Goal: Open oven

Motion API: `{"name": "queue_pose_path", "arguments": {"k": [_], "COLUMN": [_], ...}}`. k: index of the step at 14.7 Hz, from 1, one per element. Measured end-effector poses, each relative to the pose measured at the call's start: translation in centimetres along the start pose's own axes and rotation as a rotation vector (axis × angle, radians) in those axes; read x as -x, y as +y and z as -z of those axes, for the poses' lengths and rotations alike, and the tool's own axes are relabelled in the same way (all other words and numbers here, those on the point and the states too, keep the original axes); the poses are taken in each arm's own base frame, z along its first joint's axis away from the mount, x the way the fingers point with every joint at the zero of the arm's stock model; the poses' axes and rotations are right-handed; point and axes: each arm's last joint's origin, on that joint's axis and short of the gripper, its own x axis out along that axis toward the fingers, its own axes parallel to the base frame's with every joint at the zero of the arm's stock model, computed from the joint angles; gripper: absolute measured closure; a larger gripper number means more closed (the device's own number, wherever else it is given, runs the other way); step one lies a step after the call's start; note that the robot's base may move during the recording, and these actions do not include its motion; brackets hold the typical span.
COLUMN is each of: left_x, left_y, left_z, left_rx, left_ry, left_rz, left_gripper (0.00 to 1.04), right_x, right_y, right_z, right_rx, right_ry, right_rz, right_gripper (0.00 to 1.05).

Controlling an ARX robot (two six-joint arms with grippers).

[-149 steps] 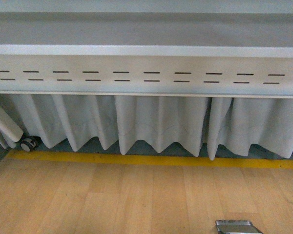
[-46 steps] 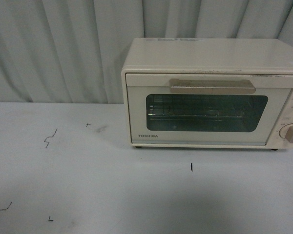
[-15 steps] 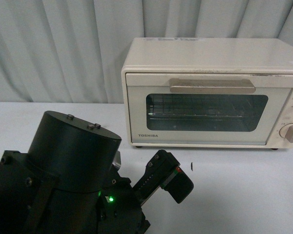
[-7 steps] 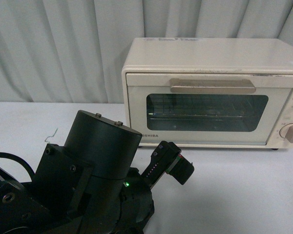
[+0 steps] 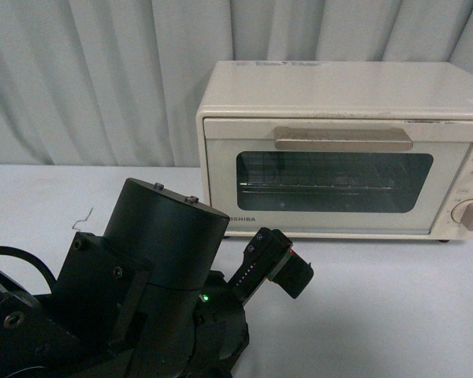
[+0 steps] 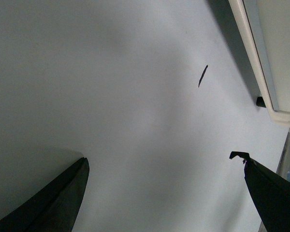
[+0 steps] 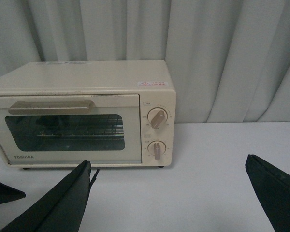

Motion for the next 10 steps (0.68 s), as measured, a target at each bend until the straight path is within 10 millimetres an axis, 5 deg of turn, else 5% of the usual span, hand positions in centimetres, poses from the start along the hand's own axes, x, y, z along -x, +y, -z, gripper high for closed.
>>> {"name": "queue_pose_path", "arguments": {"k": [3, 4, 6, 8, 10], "left_x": [0.0, 0.0, 0.0, 0.0, 0.0], "left_y": [0.0, 0.0, 0.0, 0.0, 0.0], "left_z": [0.0, 0.0, 0.0, 0.0, 0.0], "left_rx": [0.000, 0.001, -0.001, -0.001, -0.001], "left_ry": [0.000, -0.001, 0.000, 0.000, 0.002], "left_rz": [0.000, -0.001, 0.000, 0.000, 0.000], "left_gripper": [0.07, 0.07, 0.07, 0.07, 0.07], "right_x": [0.0, -0.6, -3.4, -7.3, -11.4], "right_y": [0.0, 0.2, -0.1, 0.5, 1.6], "right_z": [0.2, -0.1, -3.5, -7.3, -8.5], "right_rx": [-0.015, -0.069, -0.108, -0.094, 0.008], "right_ry": [0.033, 0.209, 0.177, 0.097, 0.122], "right_rz": [0.016, 0.141, 0.301, 0.277, 0.244], "right_gripper": [0.06, 0.06, 0.06, 0.06, 0.06]}}
